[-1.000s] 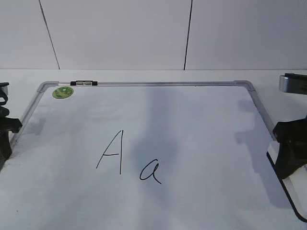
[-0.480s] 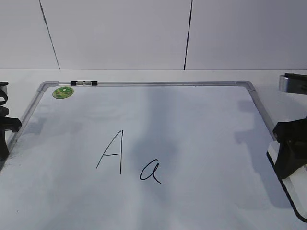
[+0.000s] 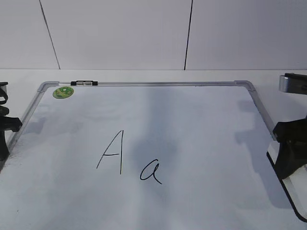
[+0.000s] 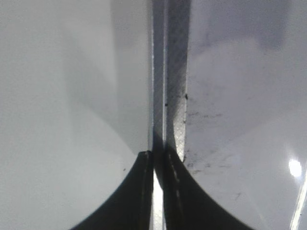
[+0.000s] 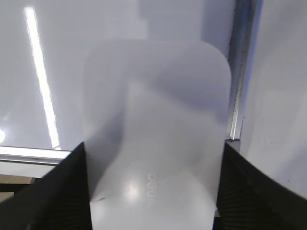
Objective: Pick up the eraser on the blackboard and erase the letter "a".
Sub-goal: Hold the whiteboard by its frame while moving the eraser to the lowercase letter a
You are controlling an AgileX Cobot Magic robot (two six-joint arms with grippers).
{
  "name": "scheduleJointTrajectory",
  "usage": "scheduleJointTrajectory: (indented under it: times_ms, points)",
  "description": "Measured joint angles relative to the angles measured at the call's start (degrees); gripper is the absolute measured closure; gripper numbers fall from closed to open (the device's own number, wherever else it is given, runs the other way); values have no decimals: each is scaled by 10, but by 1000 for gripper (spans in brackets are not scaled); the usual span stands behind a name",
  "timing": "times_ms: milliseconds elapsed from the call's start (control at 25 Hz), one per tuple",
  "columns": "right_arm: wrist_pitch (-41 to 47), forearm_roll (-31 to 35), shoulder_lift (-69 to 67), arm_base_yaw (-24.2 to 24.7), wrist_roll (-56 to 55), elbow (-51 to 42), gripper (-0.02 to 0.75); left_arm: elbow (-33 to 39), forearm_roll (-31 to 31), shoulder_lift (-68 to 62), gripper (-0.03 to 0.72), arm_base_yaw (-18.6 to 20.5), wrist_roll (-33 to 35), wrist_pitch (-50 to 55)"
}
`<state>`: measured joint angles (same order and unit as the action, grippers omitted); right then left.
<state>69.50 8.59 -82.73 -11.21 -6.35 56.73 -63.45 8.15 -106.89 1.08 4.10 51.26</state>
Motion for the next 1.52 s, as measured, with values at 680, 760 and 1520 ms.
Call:
scheduleJointTrajectory:
  times_ms: [680,760,1520]
  points:
    - [0,-41,-91,-87,2,115,188,0,0,0,669,0,0,1]
    - [0,-52,-107,-106,2,140,188,0,0,0,669,0,0,1]
    - [1,-86,-268,-253,10,286,188,0,0,0,668,0,0,1]
